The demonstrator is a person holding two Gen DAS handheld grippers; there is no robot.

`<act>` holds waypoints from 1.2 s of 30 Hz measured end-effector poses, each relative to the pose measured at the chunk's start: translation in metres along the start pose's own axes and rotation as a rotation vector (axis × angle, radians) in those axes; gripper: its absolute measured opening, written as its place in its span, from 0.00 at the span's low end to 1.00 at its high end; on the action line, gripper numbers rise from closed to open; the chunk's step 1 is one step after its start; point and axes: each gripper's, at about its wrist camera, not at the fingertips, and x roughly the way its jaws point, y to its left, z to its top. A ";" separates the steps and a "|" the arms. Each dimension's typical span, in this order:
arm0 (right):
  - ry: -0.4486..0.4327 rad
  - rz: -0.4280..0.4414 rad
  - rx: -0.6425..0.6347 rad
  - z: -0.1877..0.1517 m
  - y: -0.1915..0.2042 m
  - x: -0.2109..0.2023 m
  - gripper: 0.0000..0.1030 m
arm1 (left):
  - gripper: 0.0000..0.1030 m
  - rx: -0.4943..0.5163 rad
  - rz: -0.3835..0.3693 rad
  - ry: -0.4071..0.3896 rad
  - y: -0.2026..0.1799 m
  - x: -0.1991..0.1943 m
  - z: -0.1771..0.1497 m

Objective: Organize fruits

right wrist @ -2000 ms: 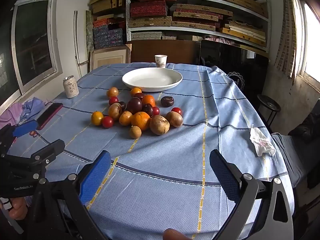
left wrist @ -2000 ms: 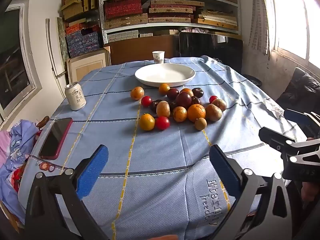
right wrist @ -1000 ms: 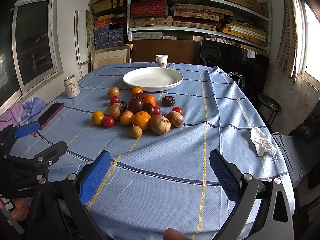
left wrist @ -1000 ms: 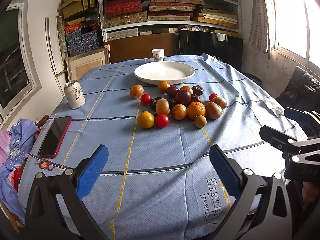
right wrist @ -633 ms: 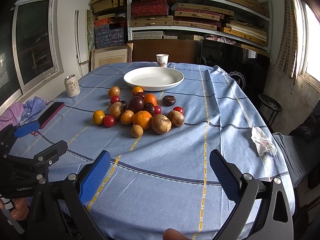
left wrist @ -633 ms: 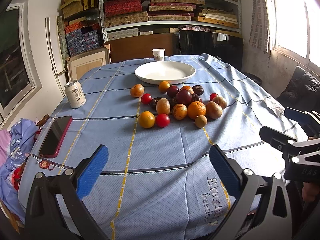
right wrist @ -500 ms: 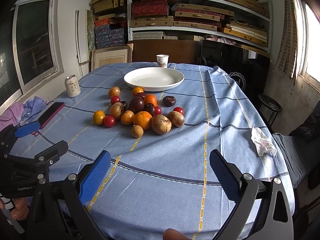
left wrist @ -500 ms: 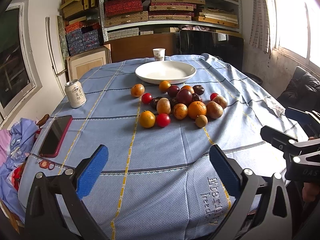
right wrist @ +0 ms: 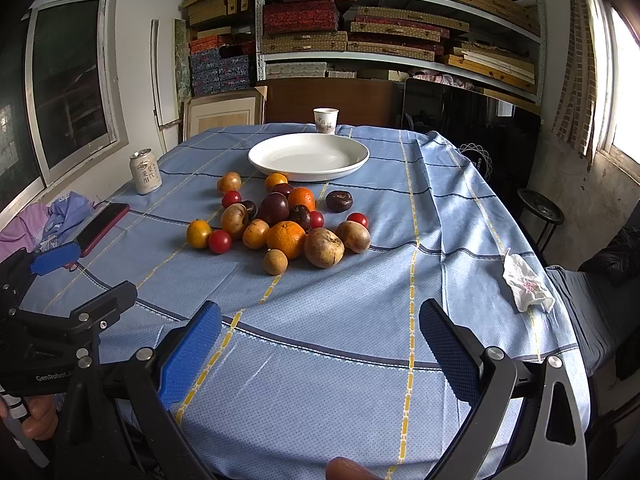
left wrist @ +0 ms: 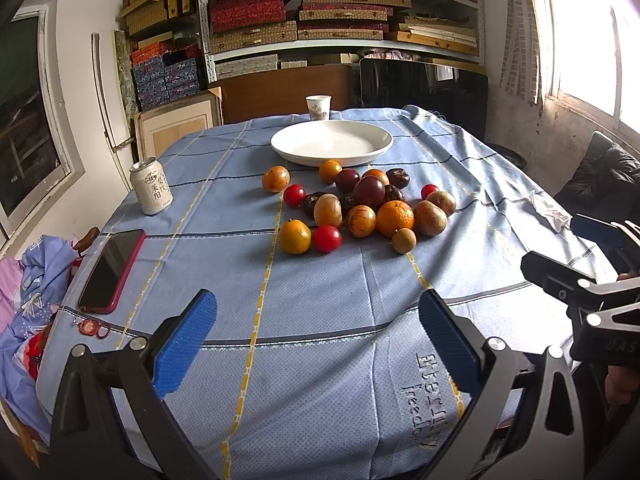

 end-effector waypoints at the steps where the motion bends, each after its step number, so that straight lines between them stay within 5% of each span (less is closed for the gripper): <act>1: 0.000 0.000 -0.001 -0.001 0.001 0.000 0.97 | 0.96 0.000 0.000 0.000 0.000 0.000 0.000; 36: -0.012 0.013 0.002 -0.002 0.005 0.000 0.97 | 0.96 -0.011 -0.008 0.017 0.001 0.006 -0.006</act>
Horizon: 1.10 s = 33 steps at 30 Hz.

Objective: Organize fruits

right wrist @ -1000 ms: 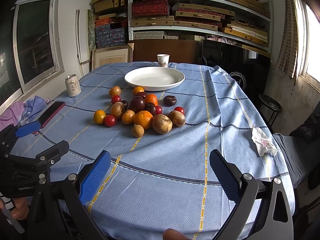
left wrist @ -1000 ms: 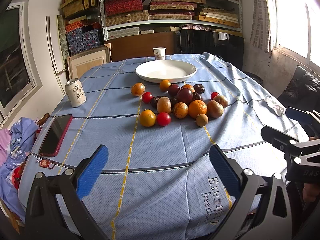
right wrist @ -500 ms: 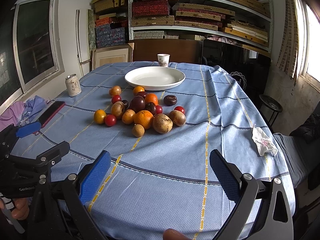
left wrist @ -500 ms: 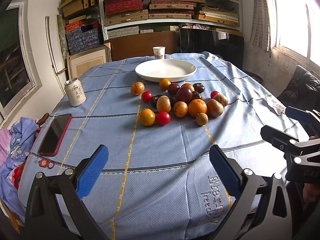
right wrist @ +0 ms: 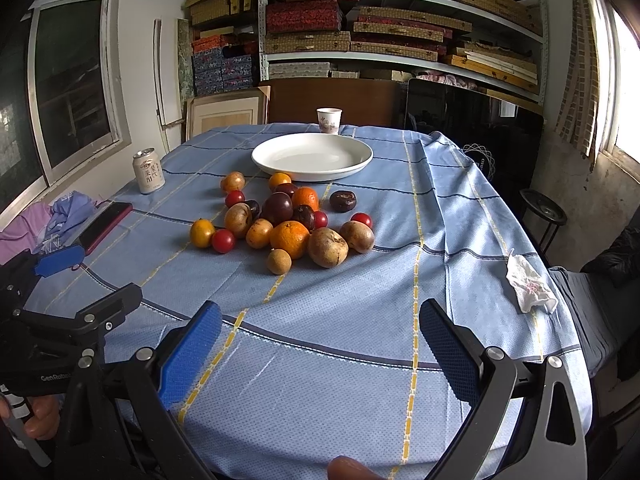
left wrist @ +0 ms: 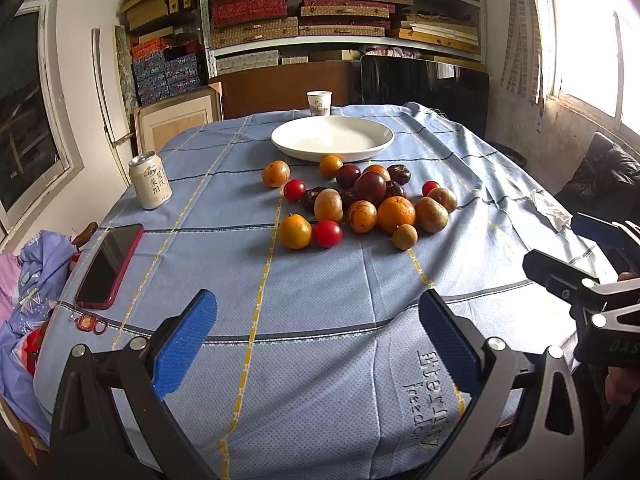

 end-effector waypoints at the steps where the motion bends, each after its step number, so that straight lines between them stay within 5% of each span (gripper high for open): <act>1: -0.012 0.005 0.002 0.000 0.000 0.000 0.97 | 0.96 -0.003 -0.014 0.003 0.001 0.001 -0.001; 5: -0.155 0.063 0.072 -0.005 -0.011 -0.002 0.97 | 0.96 -0.015 -0.040 0.006 0.007 0.007 -0.003; 9: -0.013 0.083 0.037 -0.007 -0.013 0.027 0.97 | 0.96 -0.019 -0.056 0.000 0.017 0.018 -0.004; 17: 0.064 0.017 -0.088 0.014 -0.016 0.069 0.97 | 0.96 -0.059 -0.112 0.022 0.052 0.051 0.018; 19: 0.092 0.027 -0.076 0.023 -0.022 0.079 0.89 | 0.96 -0.047 -0.105 0.036 0.056 0.060 0.028; 29: 0.187 0.148 0.259 0.052 -0.080 0.144 0.62 | 0.96 -0.017 -0.126 0.016 0.062 0.092 0.057; 33: 0.219 0.155 0.343 0.062 -0.088 0.173 0.60 | 0.96 -0.033 -0.160 0.042 0.064 0.115 0.066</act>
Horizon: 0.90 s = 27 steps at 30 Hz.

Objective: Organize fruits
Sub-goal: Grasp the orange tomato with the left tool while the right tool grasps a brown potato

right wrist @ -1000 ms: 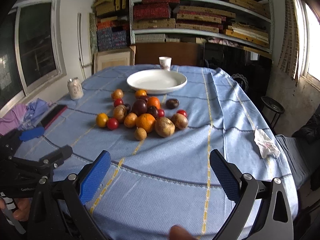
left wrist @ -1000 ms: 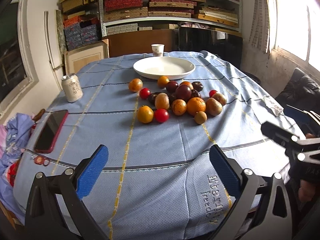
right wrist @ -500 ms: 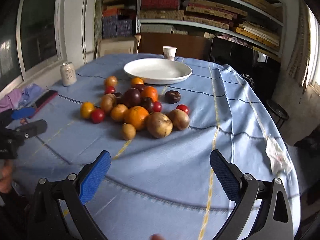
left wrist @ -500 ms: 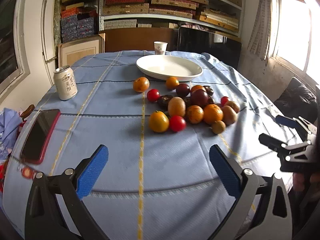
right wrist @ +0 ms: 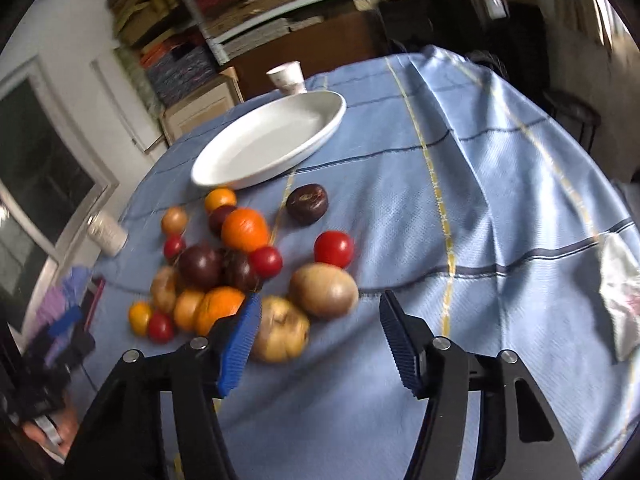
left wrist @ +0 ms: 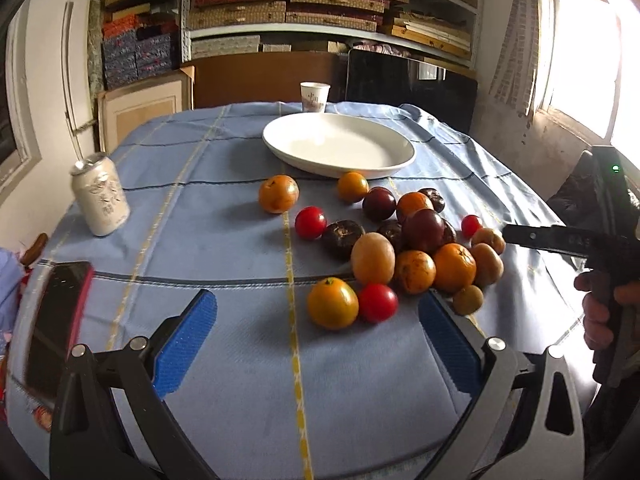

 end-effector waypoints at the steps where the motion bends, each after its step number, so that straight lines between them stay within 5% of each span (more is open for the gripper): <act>1: 0.010 -0.001 0.012 0.004 0.000 0.006 0.59 | 0.96 -0.004 -0.006 0.003 0.001 0.004 0.001; 6: 0.058 0.008 0.045 0.010 0.000 0.030 0.45 | 0.96 -0.036 -0.032 0.027 0.013 0.022 0.007; 20: 0.028 0.037 0.038 0.008 0.000 0.043 0.42 | 0.96 0.022 -0.104 0.143 0.004 0.056 0.007; 23: 0.027 0.055 0.052 0.008 -0.004 0.042 0.42 | 0.78 0.030 -0.124 0.160 0.003 0.064 0.009; 27: 0.025 0.047 0.032 0.007 -0.001 0.042 0.42 | 0.68 -0.028 -0.171 0.177 0.015 0.070 0.010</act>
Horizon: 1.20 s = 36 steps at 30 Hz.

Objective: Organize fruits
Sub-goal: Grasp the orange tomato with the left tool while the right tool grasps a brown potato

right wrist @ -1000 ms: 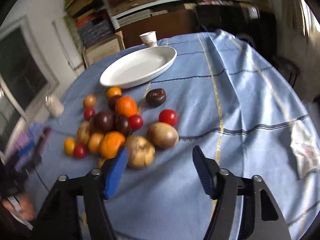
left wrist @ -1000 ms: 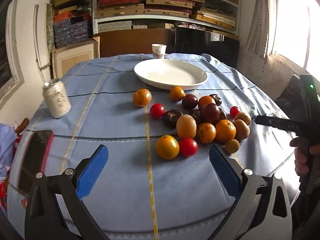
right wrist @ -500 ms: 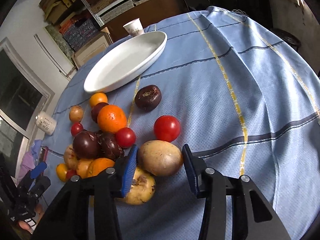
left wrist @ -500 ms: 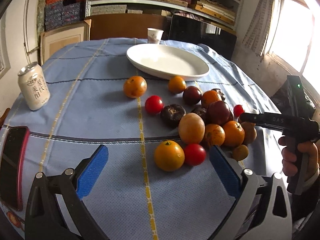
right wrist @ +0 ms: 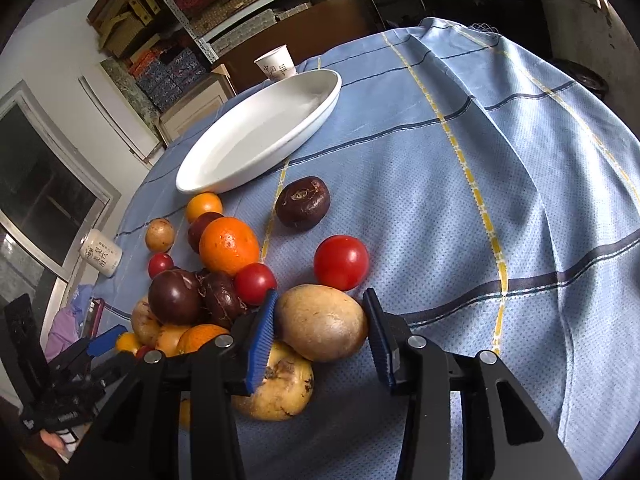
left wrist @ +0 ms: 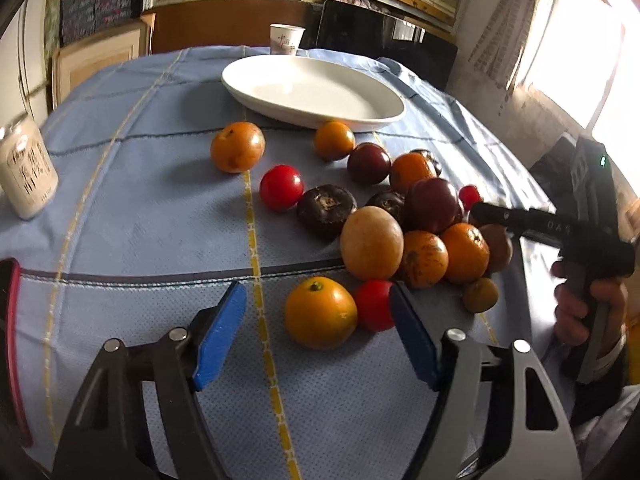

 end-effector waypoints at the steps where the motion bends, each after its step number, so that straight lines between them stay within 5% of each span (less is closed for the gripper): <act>1: -0.001 -0.003 -0.005 0.000 0.001 0.000 0.42 | 0.64 -0.012 -0.007 -0.005 0.003 -0.001 0.000; 10: -0.002 -0.007 -0.013 -0.002 0.002 0.000 0.43 | 0.46 -0.079 -0.072 0.026 0.015 0.003 -0.003; 20: -0.005 -0.011 -0.019 -0.002 0.003 0.000 0.43 | 0.45 -0.061 0.013 0.066 0.003 0.009 -0.003; 23: -0.005 -0.007 -0.013 -0.002 0.003 0.000 0.43 | 0.35 -0.043 0.007 0.075 -0.002 0.008 -0.007; 36: -0.035 0.013 -0.060 0.011 0.005 -0.023 0.42 | 0.35 -0.014 0.030 0.012 0.002 -0.019 0.007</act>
